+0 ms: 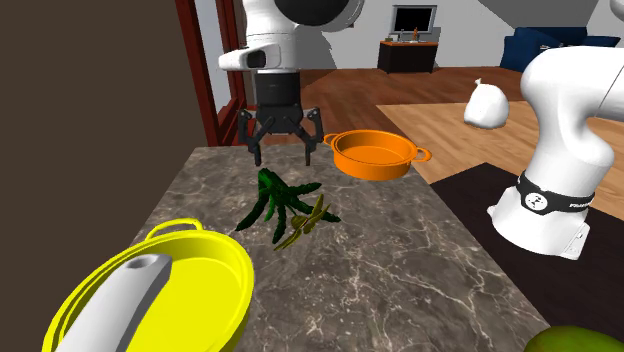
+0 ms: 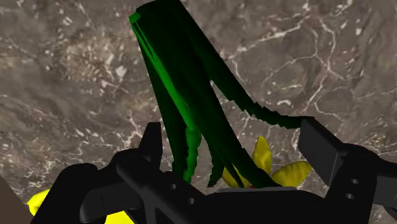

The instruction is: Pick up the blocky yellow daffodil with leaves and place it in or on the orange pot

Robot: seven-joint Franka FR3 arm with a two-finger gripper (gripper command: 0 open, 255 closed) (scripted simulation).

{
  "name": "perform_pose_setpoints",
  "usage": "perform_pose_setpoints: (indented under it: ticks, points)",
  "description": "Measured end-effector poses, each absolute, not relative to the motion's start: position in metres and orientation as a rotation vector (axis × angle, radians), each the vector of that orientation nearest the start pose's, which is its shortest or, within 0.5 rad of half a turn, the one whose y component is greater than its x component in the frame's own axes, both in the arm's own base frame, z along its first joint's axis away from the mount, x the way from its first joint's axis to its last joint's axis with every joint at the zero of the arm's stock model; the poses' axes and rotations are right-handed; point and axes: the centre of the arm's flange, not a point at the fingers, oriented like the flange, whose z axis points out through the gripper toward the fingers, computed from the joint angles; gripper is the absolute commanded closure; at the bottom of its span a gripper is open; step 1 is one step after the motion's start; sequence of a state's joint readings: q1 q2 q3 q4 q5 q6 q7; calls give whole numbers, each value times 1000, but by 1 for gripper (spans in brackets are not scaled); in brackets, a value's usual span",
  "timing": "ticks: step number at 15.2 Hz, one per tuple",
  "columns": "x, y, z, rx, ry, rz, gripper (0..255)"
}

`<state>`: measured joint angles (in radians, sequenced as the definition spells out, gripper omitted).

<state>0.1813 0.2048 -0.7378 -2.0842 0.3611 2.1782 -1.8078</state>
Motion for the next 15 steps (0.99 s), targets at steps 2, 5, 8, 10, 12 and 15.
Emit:
perform_pose_setpoints:
  ticks: [2,5,8,10,12,15]
  points:
    - [505,-287,340,-2601,-1563,-208,0]
    - [512,-286,324,-2590,-1578,-215,0]
    - [514,-284,308,-2589,-1580,-216,0]
    - [515,-283,302,-2589,-1580,-216,0]
    - [515,-282,300,-2589,-1580,-216,0]
    - [515,-282,300,-2589,-1580,-217,0]
